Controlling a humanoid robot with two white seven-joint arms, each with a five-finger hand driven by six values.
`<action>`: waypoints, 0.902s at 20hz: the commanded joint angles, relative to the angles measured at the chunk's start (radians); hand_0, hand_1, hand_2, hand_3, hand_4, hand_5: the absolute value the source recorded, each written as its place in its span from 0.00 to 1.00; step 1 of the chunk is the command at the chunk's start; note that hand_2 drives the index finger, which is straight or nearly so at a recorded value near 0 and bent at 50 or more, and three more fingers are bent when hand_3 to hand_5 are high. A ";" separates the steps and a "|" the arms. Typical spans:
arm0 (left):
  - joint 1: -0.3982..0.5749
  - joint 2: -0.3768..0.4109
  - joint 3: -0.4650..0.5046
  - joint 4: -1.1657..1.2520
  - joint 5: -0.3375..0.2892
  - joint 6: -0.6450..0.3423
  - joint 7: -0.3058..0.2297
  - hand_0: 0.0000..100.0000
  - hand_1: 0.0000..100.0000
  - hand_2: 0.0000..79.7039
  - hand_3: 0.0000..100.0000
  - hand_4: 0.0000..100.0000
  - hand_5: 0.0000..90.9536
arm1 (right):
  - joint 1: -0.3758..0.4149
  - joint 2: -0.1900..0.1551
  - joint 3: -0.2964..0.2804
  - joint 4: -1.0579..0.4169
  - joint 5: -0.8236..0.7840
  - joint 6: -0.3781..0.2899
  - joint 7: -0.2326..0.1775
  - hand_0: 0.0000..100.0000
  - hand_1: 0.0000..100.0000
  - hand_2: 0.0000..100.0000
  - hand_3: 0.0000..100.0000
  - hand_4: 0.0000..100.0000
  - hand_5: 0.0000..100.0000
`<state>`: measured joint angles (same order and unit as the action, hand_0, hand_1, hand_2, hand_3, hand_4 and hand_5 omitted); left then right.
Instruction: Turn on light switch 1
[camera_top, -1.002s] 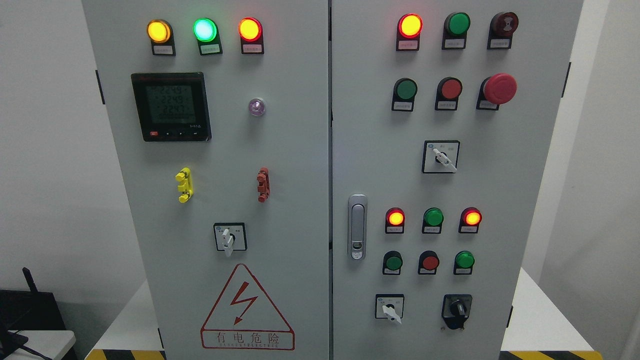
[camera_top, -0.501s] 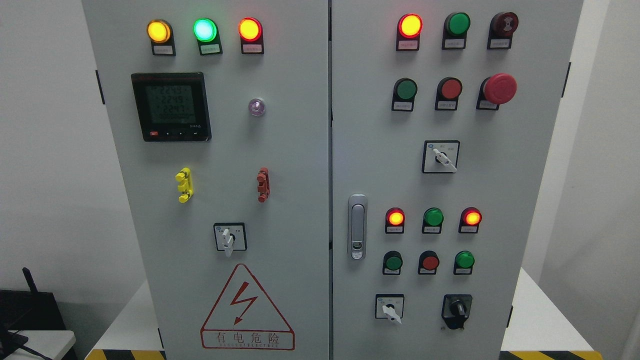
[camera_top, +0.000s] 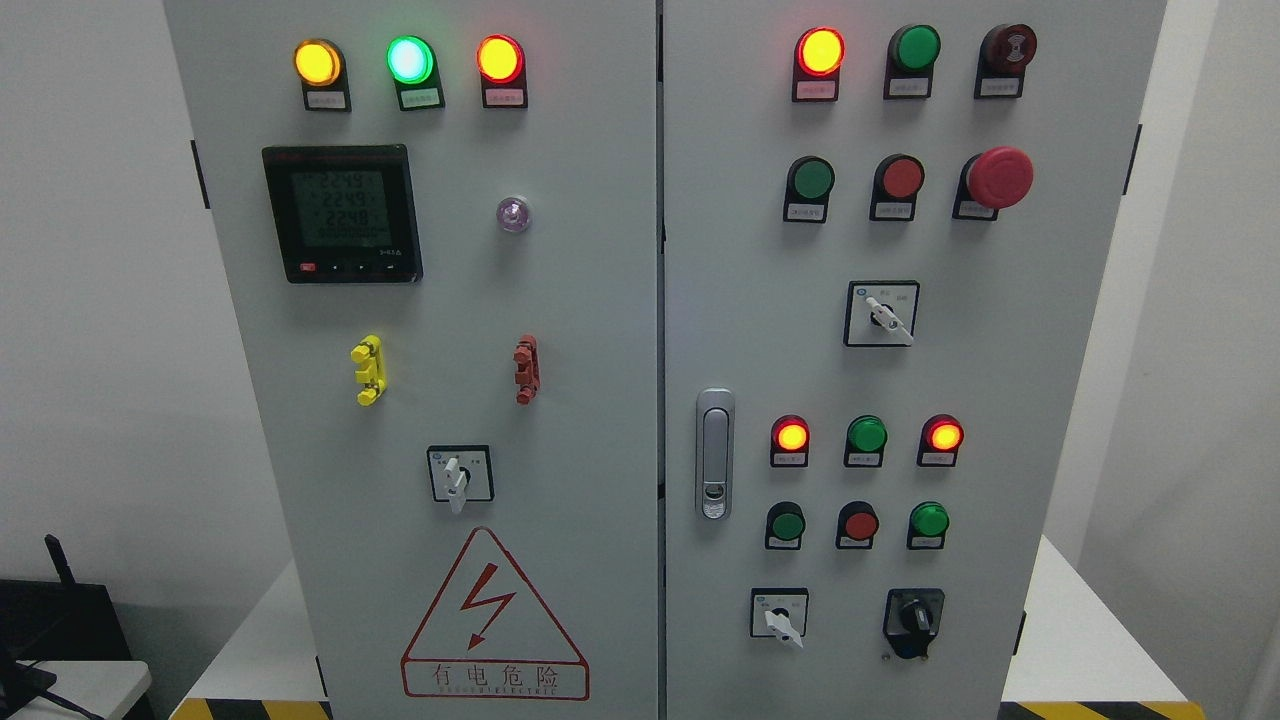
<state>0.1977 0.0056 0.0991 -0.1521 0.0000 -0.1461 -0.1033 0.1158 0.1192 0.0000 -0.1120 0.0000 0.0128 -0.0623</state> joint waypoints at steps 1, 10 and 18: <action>0.037 0.042 0.034 -0.092 0.024 -0.029 0.004 0.48 0.00 0.00 0.00 0.00 0.00 | 0.001 0.000 0.017 0.000 -0.025 -0.001 -0.001 0.12 0.39 0.00 0.00 0.00 0.00; 0.055 0.056 0.152 -0.194 0.018 -0.033 -0.004 0.47 0.00 0.00 0.00 0.00 0.00 | 0.001 0.000 0.017 0.000 -0.025 -0.001 -0.001 0.12 0.39 0.00 0.00 0.00 0.00; 0.107 0.134 0.221 -0.286 0.018 -0.206 0.004 0.47 0.00 0.00 0.00 0.00 0.00 | 0.001 -0.001 0.017 0.000 -0.025 -0.001 -0.001 0.12 0.39 0.00 0.00 0.00 0.00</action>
<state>0.2742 0.0730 0.2074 -0.3115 0.0000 -0.2821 -0.1036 0.1159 0.1192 0.0000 -0.1120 0.0000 0.0128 -0.0623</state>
